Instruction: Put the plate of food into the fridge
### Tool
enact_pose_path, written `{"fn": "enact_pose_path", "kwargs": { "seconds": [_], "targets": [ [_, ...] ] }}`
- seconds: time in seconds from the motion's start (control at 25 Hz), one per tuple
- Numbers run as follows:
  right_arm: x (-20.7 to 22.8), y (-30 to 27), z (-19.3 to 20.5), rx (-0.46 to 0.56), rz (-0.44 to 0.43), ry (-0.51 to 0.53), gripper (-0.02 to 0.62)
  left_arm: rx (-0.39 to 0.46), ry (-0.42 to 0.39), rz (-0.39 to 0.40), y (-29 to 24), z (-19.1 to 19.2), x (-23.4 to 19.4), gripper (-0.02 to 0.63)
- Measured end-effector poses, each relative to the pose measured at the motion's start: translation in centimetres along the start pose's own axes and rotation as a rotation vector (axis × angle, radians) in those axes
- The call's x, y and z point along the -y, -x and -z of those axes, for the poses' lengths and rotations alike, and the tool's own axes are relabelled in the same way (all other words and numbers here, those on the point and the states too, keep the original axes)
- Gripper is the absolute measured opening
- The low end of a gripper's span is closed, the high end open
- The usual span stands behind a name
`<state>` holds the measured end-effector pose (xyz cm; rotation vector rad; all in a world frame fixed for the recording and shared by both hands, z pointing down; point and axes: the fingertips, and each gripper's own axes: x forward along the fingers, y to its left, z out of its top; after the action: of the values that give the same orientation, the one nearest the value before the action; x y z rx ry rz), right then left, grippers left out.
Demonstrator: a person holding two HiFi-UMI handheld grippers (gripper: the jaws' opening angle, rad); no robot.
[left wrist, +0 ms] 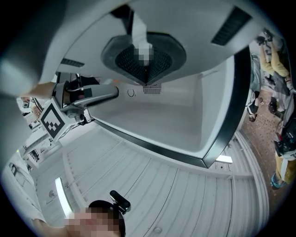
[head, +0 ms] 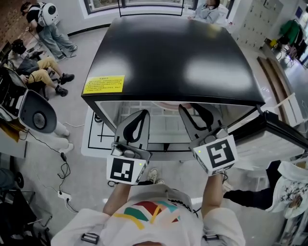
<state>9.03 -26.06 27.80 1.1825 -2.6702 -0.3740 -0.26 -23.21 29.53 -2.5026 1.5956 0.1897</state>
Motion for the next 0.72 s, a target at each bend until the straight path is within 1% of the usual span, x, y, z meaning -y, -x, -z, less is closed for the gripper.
{"fn": "enact_pose_path", "kwargs": {
  "seconds": [0.04, 0.08, 0.12, 0.2, 0.28, 0.4, 0.52, 0.72],
  "targets": [
    [0.2, 0.3, -0.2, 0.016, 0.033, 0.0, 0.077, 0.002, -0.002, 0.003, 0.0, -0.1, 0.2, 0.005],
    [0.4, 0.6, -0.6, 0.033, 0.068, 0.002, 0.01, 0.004, -0.003, 0.007, 0.0, -0.3, 0.3, 0.005],
    [0.7, 0.8, -1.0, 0.053, 0.1, 0.003, 0.0, 0.006, -0.004, 0.011, -0.2, -0.5, 0.3, 0.005],
    [0.9, 1.3, -2.0, 0.099, 0.159, -0.007, 0.0, 0.007, -0.001, 0.02, -0.4, -0.8, 0.3, 0.005],
    [1.1, 2.4, -2.3, 0.116, 0.226, -0.033, 0.0, 0.01, 0.009, 0.027, -0.5, -1.1, 0.4, 0.005],
    [1.1, 4.1, -2.6, 0.164, 0.304, -0.1, 0.0, 0.016, 0.028, 0.032, -0.4, -1.5, 0.6, 0.005],
    [0.7, 5.2, -2.7, 0.198, 0.343, -0.137, 0.0, 0.028, 0.042, 0.036, -0.1, -2.2, 0.7, 0.006],
    [-0.6, 6.3, -2.8, 0.204, 0.367, -0.12, 0.0, 0.029, 0.029, 0.047, 0.1, -2.2, 0.8, 0.005]
  ]
}}
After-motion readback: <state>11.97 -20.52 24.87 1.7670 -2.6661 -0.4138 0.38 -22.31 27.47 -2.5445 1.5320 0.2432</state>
